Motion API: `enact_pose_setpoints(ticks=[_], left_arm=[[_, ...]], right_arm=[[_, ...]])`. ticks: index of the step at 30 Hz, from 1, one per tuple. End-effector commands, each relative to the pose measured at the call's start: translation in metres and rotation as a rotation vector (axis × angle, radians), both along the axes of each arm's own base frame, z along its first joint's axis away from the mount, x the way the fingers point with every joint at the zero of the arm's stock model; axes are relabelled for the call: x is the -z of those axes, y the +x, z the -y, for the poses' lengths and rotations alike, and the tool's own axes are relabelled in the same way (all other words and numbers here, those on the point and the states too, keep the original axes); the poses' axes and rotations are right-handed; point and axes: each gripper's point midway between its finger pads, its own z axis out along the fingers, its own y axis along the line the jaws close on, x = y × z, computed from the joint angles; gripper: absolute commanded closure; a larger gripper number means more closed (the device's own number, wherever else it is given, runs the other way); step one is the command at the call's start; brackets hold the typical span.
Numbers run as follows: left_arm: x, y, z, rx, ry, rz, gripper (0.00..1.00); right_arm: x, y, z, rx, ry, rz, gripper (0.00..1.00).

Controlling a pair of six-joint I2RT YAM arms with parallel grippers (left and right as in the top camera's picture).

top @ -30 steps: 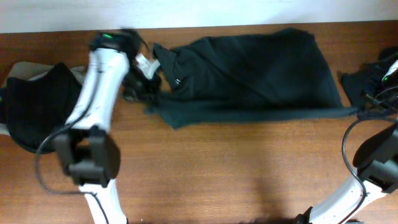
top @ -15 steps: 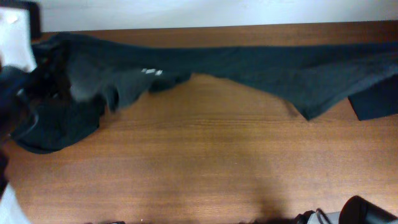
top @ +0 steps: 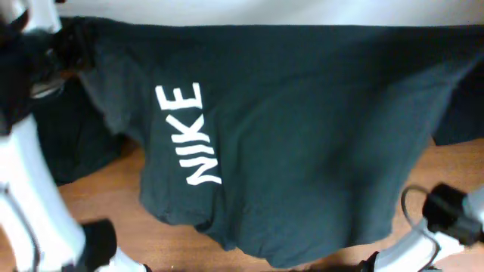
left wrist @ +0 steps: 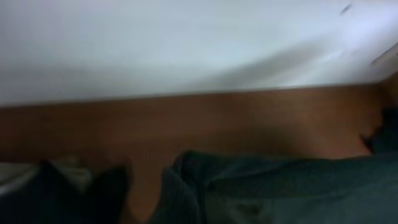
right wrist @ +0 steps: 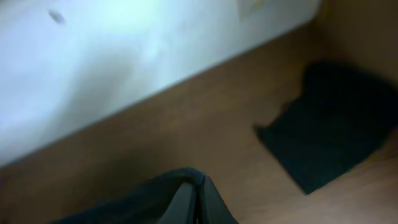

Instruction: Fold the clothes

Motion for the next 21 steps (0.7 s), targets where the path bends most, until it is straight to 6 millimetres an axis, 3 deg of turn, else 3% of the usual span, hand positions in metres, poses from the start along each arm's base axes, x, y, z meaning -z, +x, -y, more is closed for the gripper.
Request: enact_pose_setpoints(ticks=[1,2,4,6,7,10,11,13,14,16,21], left_arm=[[0.066,0.072,-0.009,-0.016,0.001,-0.108,1.00],[0.081,0.104,-0.003,0.006,0.007,-0.081,1.00],[0.082,0.137,0.007,0.030,0.018,0.004,1.00],[0.055,0.160,0.015,0.037,0.016,0.154,1.00],[0.030,0.163,0.017,0.028,0.001,0.237,1.00],[-0.063,0.143,0.009,0.000,-0.015,0.492,1.00],[-0.088,0.129,0.004,-0.012,-0.006,0.550,1.00],[-0.109,0.105,-0.003,-0.025,0.000,0.574,1.00],[-0.107,0.097,-0.003,-0.024,-0.003,0.549,1.00],[-0.077,0.084,0.001,-0.025,-0.019,0.402,1.00],[0.067,0.055,0.033,0.070,-0.004,-0.172,1.00]], right_arm=[[0.065,0.063,-0.002,-0.078,0.001,-0.111,0.96],[0.084,0.086,-0.007,-0.106,0.004,-0.119,0.96],[0.091,0.112,-0.013,-0.131,-0.011,-0.083,0.96],[0.066,0.131,-0.018,-0.109,-0.016,0.035,0.96],[0.045,0.133,-0.015,-0.070,-0.012,0.103,0.96],[-0.037,0.112,-0.005,0.003,-0.042,0.322,0.96],[-0.053,0.103,-0.002,0.015,-0.060,0.358,0.96],[-0.063,0.083,0.006,0.057,-0.088,0.355,0.96],[-0.058,0.079,0.008,0.076,-0.088,0.325,0.96],[-0.027,0.068,0.010,0.087,-0.100,0.191,0.96],[0.064,0.027,0.029,0.211,-0.106,-0.226,0.96]])
